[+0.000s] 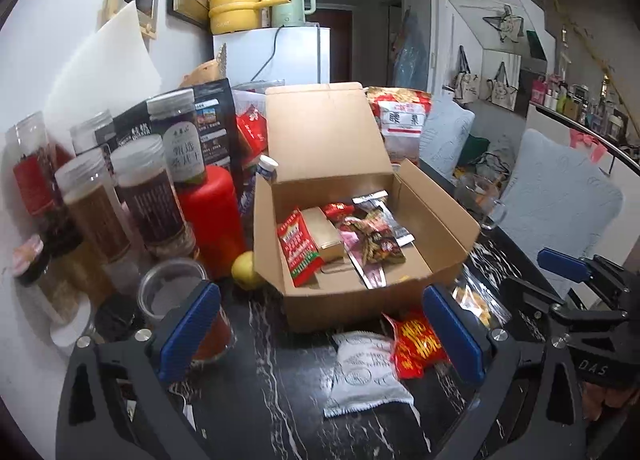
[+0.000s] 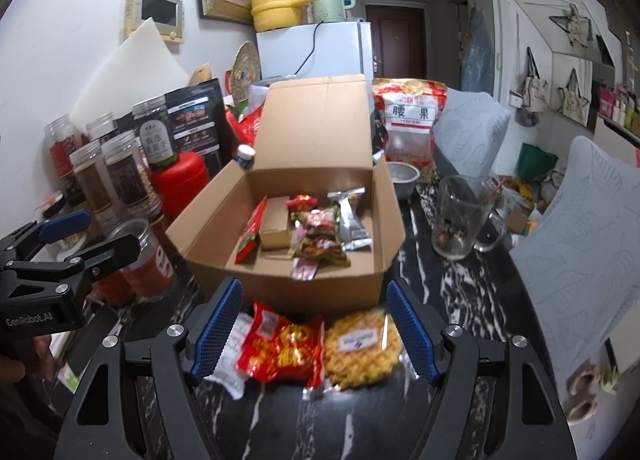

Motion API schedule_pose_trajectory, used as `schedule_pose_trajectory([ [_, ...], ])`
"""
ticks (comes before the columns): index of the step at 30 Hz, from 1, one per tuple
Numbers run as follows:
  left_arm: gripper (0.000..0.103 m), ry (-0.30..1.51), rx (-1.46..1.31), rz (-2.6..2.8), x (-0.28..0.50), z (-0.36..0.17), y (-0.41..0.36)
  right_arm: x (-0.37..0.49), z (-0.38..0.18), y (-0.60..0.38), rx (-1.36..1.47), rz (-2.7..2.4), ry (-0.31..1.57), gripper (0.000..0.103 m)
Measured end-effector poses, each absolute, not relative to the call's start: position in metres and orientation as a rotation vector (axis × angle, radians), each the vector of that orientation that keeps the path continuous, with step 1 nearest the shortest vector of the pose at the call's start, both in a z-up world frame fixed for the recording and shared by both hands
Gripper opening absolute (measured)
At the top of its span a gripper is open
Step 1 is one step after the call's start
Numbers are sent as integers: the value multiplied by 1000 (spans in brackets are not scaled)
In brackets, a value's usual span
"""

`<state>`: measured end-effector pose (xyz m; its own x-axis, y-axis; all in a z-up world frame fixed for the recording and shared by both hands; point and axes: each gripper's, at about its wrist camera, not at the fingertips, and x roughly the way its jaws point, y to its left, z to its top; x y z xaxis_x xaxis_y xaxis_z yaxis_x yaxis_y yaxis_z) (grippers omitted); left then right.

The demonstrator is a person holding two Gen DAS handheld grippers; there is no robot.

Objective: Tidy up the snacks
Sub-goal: 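Withdraw both tools from the box toward the snacks on the table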

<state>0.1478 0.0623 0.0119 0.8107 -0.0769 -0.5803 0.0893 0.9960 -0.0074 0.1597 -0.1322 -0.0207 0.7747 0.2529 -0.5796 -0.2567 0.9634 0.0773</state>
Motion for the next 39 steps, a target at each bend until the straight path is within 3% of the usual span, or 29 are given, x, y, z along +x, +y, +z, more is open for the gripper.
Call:
schedule_pose_trajectory([
  [20,103,756,61,-230,133,-45,31,128,-81,-146,48,210,754,79],
  [39,103,923,53,-237,167,-110,24,147,-128,-161,69,205,868,79],
])
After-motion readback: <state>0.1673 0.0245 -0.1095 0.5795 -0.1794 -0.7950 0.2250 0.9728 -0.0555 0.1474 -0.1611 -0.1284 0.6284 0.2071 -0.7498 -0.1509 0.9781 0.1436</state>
